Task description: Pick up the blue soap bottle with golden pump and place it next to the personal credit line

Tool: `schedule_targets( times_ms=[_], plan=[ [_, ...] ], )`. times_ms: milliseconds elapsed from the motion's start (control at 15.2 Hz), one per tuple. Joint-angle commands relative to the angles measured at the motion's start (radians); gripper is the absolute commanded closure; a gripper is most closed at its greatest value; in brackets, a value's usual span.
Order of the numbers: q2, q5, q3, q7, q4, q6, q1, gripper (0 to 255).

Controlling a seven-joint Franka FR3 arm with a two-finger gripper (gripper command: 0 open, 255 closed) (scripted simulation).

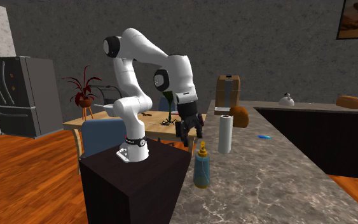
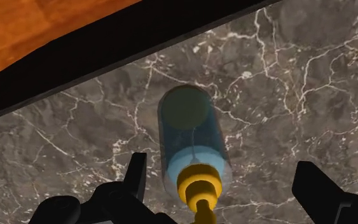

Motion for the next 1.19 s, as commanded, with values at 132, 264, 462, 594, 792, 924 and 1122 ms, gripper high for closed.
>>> schedule_targets(
  times_ms=[132, 264, 462, 594, 792, 924, 1122],
  plan=[
    [0.1, 0.046, -0.028, -0.059, 0.017, 0.101, 0.02, 0],
    [0.126, 0.059, -0.031, -0.068, 0.013, 0.13, 0.025, 0],
    [0.166, 0.081, -0.035, -0.084, 0.01, 0.172, 0.034, 0],
    [0.188, 0.094, -0.037, -0.093, 0.009, 0.195, 0.039, 0],
    [0.188, 0.094, -0.037, -0.093, 0.009, 0.195, 0.039, 0],
    [0.188, 0.094, -0.037, -0.093, 0.009, 0.195, 0.039, 0],
    [0.188, 0.094, -0.037, -0.093, 0.009, 0.194, 0.039, 255]
  ],
)
